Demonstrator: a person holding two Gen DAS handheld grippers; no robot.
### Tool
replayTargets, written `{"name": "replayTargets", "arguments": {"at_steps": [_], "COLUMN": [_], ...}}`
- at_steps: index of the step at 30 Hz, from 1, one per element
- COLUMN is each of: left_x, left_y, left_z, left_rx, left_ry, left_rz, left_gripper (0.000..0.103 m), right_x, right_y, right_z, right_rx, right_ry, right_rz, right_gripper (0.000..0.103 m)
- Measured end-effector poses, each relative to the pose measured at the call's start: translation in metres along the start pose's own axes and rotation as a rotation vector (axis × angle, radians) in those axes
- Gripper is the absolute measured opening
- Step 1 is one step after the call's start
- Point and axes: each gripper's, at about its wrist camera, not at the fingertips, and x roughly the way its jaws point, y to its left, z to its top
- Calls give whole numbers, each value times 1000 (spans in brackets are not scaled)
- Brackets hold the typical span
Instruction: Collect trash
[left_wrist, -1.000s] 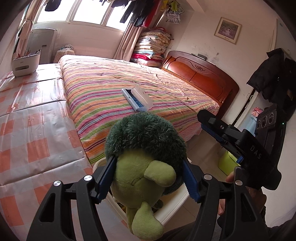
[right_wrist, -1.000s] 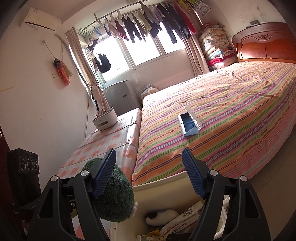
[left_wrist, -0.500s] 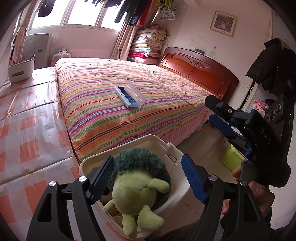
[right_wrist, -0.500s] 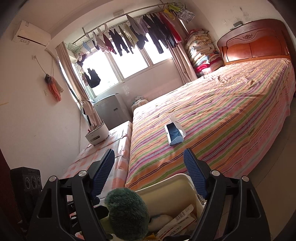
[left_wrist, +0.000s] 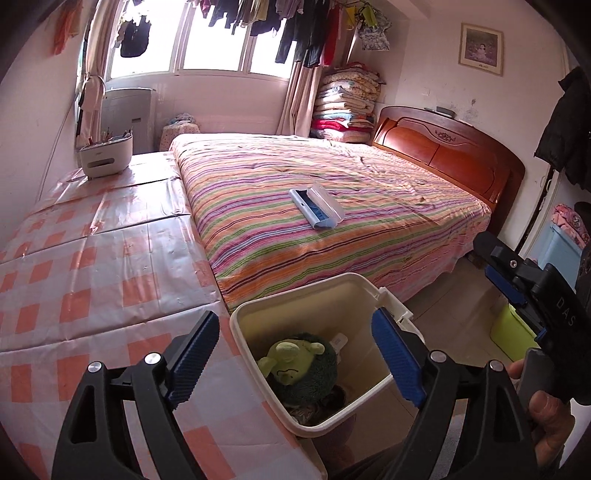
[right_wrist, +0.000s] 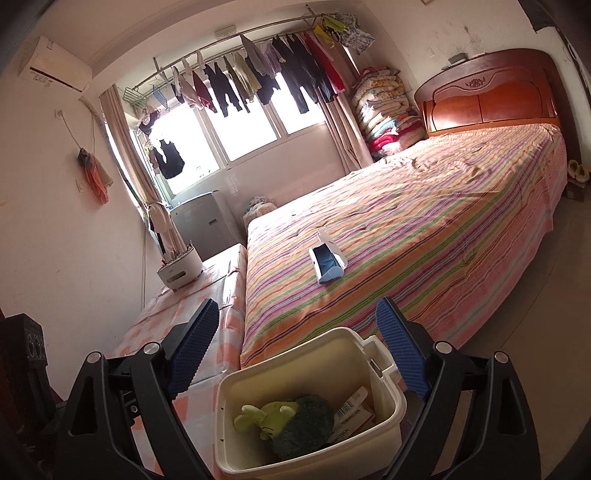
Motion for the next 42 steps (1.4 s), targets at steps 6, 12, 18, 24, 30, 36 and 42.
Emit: {"name": "replayTargets", "arguments": {"at_steps": [6, 12, 18, 24, 30, 36, 42], "left_x": [-30, -55, -65, -67, -65, -62, -57], "left_y": [18, 31, 36, 38, 41, 42, 42], "left_z": [-15, -26, -29, -28, -26, -24, -22], "left_rx": [-21, -35, -29, -32, -31, -22, 0], "left_ry": [-9, -4, 6, 11, 25, 33, 36], "left_rz": [132, 182, 205, 215, 218, 223, 240], "left_gripper": [82, 82, 82, 82, 82, 82, 82], "right_x": [-25, -35, -36, -29, -18, -11, -2], "right_y": [29, 53, 68, 70, 69, 73, 72], "right_z": [-16, -36, -50, -51, -47, -46, -45], "right_rx": [-92, -155, -191, -178, -163, -173, -167], "right_ry": [45, 103, 145, 164, 184, 185, 196], "right_rz": [-18, -9, -5, -1, 5, 14, 14], "right_gripper": [92, 93, 93, 93, 93, 93, 93]}}
